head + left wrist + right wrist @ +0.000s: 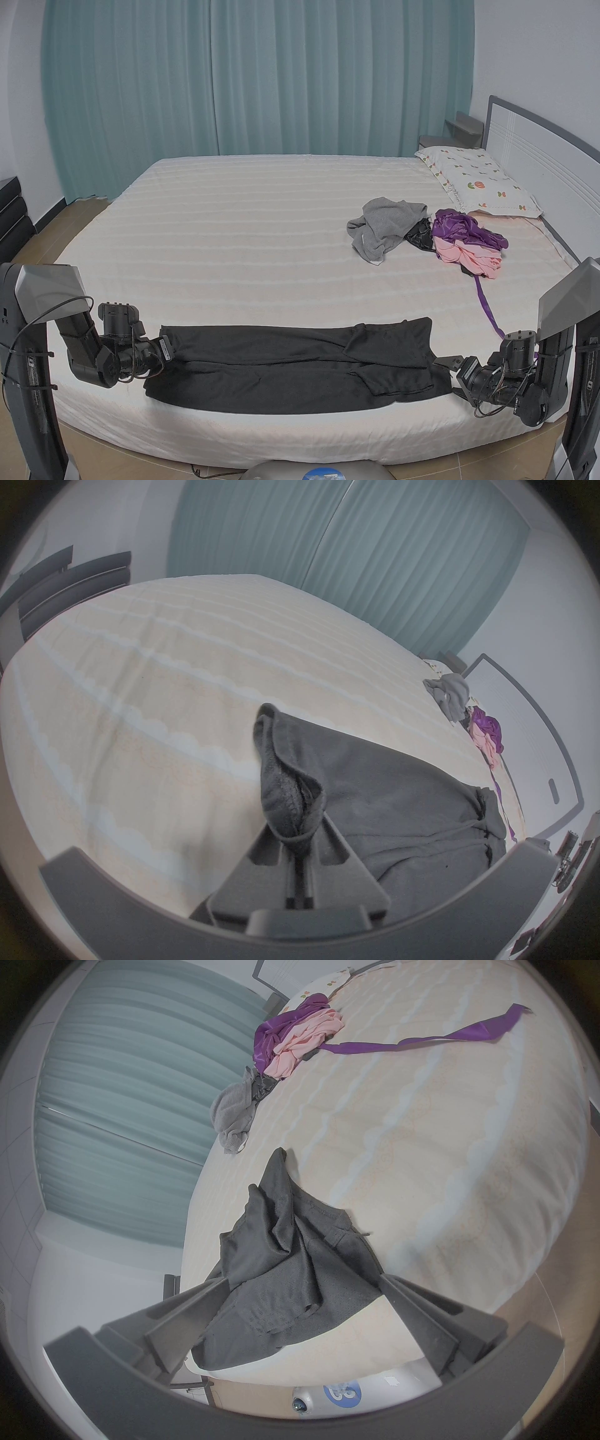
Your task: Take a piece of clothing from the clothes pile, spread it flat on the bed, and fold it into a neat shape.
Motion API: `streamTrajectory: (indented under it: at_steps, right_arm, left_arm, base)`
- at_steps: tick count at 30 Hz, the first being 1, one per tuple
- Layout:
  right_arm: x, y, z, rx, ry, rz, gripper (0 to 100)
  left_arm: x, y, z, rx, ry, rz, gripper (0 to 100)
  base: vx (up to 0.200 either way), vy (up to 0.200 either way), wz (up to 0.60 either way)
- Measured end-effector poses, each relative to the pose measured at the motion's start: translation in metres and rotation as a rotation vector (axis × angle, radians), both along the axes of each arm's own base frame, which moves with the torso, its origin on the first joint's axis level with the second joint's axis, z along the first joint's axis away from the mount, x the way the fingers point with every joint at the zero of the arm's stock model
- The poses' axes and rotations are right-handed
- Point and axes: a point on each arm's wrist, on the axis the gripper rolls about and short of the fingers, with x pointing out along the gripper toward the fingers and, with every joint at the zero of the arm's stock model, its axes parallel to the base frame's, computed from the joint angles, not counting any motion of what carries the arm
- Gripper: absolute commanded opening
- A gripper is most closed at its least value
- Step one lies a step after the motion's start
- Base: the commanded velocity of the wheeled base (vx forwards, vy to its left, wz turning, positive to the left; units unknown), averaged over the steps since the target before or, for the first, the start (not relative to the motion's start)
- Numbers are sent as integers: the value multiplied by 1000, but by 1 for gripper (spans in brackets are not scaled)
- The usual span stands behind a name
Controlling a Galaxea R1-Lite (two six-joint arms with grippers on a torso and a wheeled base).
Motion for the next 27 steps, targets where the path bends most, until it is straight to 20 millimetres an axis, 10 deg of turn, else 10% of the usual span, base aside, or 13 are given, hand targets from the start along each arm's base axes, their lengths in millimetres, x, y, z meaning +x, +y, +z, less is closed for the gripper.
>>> streamTrajectory:
  at_steps: [27]
  right_arm:
    - [0,0,0,0,1,0,100]
  left_arm:
    - [-2,-31,35,-30,-76,22,0]
  base:
    - [0,-178,0]
